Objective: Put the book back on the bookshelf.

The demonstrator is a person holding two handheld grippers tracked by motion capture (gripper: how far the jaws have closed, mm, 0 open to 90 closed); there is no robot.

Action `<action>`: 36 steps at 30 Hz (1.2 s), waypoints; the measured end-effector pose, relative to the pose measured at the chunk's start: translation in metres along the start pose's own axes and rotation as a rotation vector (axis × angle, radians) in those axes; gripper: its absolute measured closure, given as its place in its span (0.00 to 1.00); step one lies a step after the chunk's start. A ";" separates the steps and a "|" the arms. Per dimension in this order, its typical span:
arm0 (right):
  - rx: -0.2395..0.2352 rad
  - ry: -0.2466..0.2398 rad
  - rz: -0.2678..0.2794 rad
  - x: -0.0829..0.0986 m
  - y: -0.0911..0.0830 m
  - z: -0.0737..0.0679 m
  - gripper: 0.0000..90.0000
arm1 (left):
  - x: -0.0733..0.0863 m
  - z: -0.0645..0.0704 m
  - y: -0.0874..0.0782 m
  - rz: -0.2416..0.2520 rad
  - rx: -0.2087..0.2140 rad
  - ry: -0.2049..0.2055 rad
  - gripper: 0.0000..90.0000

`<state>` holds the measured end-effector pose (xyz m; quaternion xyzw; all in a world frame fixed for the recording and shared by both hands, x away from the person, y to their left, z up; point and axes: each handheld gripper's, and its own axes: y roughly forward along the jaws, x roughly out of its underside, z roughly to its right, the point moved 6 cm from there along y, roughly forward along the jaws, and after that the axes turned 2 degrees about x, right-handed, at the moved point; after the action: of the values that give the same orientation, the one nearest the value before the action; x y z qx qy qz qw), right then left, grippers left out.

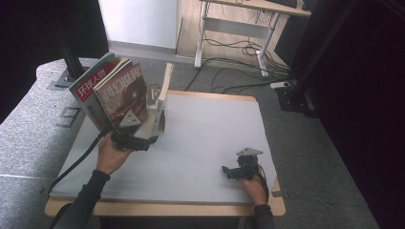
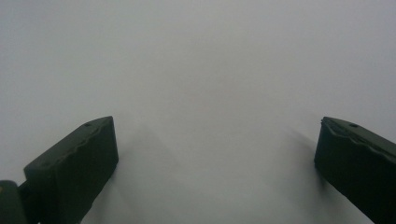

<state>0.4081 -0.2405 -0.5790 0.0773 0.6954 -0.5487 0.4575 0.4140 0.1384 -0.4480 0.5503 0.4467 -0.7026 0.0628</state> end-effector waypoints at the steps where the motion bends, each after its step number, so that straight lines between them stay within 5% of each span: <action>1: 0.000 0.000 0.000 0.000 0.000 0.000 0.00 | 0.001 0.001 0.000 0.000 0.003 0.002 0.13; 20: 0.001 0.001 0.001 0.000 0.000 0.000 0.00 | 0.031 0.011 -0.010 -0.038 0.048 0.027 0.03; 36: 0.000 0.001 0.002 0.000 0.000 0.000 0.00 | 0.068 0.012 -0.009 -0.071 0.104 -0.007 0.00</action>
<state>0.4079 -0.2402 -0.5789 0.0783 0.6955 -0.5485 0.4574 0.3737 0.1632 -0.4993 0.5343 0.4284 -0.7286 0.0107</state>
